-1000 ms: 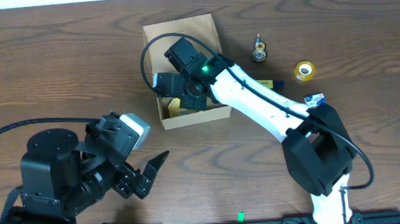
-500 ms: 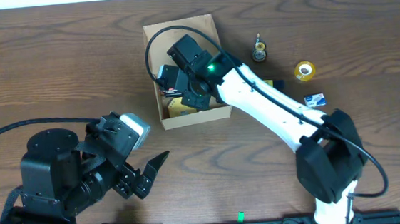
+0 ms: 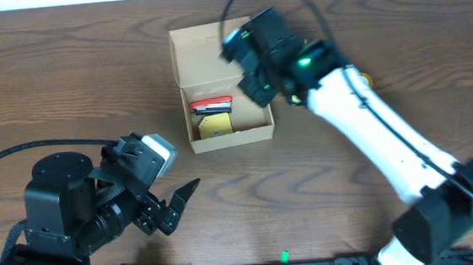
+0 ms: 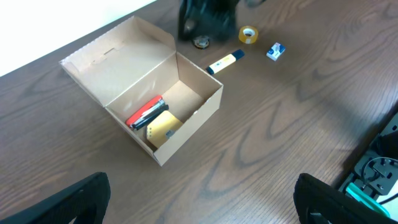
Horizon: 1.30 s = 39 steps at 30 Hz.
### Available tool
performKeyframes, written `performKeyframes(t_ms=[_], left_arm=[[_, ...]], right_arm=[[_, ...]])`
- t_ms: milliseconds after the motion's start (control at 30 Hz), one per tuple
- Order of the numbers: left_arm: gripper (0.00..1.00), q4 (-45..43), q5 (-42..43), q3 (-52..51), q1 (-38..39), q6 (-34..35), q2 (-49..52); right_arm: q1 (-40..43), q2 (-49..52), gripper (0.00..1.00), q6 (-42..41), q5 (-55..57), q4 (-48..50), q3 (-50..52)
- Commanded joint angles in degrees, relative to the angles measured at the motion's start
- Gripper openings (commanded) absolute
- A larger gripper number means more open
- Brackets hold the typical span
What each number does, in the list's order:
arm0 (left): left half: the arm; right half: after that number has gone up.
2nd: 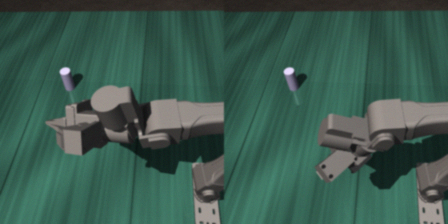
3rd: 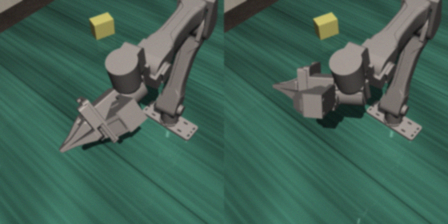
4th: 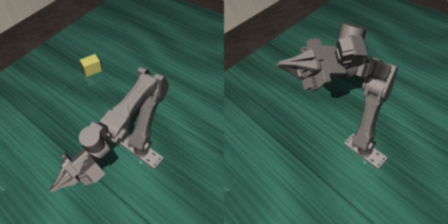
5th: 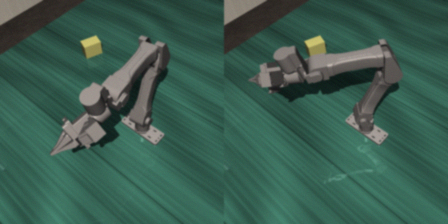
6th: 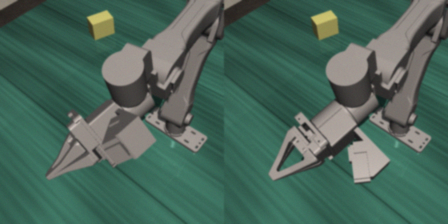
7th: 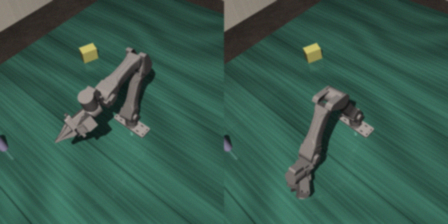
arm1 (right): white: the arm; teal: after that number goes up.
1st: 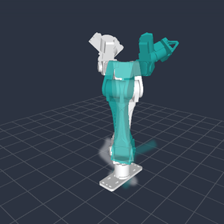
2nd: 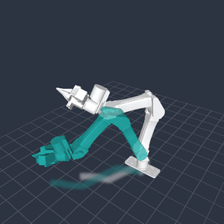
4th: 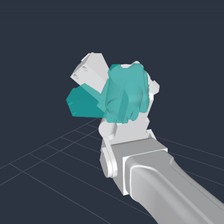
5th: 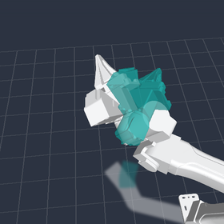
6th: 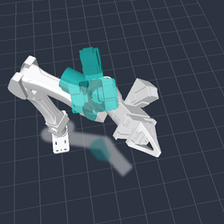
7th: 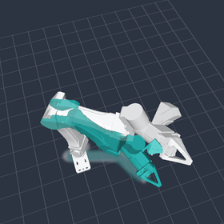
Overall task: Pack container
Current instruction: 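Open the right gripper to release the stapler and lift out, then move the right gripper over the yellow tape roll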
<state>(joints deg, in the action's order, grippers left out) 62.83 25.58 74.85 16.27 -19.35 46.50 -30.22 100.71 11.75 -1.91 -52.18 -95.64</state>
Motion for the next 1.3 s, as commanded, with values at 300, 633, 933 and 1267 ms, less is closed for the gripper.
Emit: performKeyframes(t_ms=[300, 633, 933, 1267], left_arm=[[0.95, 0.0, 0.9, 1.1, -0.1, -0.4, 0.0], [0.95, 0.0, 0.9, 1.1, -0.1, -0.4, 0.0], [0.95, 0.0, 0.9, 1.1, -0.1, -0.4, 0.0], [0.95, 0.0, 0.9, 1.1, -0.1, -0.4, 0.0]], right_arm=[[17.9, -4.0, 0.01, -9.6, -0.3, -5.6, -0.6], [27.1, -3.9, 0.21, -9.6, 10.9, -3.6, 5.7], [32.4, -3.9, 0.91, -7.8, 10.7, 8.2, 18.6], [32.8, -0.4, 0.98, -5.7, 7.9, 20.8, 26.1]])
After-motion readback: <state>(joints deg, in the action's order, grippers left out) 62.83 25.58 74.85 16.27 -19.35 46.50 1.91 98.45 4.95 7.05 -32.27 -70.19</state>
